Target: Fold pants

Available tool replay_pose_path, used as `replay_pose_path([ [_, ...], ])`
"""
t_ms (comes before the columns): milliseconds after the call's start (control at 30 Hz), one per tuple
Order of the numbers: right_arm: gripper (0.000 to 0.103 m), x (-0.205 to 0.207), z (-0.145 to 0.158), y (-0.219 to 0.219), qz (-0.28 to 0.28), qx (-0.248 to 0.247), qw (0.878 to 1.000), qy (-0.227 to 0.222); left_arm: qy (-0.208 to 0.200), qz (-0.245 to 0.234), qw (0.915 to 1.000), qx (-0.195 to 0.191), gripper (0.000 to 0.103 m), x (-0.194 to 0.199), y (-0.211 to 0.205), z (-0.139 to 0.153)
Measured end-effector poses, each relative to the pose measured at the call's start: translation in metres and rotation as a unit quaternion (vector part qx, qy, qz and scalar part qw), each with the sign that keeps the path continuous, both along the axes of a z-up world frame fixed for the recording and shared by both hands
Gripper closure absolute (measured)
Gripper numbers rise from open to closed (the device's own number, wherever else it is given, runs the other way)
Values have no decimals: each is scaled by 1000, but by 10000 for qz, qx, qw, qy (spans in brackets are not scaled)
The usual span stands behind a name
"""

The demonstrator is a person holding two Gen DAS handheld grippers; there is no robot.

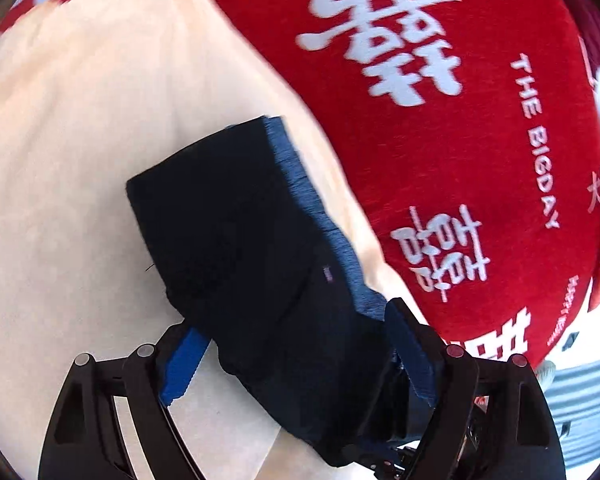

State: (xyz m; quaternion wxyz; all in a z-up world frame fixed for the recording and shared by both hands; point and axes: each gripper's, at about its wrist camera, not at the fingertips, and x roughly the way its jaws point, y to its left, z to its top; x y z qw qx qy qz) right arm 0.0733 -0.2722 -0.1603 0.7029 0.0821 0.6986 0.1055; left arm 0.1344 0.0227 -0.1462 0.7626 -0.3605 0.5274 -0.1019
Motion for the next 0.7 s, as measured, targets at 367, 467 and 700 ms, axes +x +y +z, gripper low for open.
replay_pose_path([
  [367, 72, 36, 51, -5, -89, 402, 9989, -241, 516, 8, 9926, 1102, 64, 18, -12, -30],
  [467, 34, 72, 77, -2, -187, 812, 9961, -280, 172, -476, 9784, 2006, 67, 16, -33, -15],
  [700, 24, 166, 103, 78, 633, 1352, 9884, 291, -864, -1604, 9113, 3693, 67, -2, -94, 13],
])
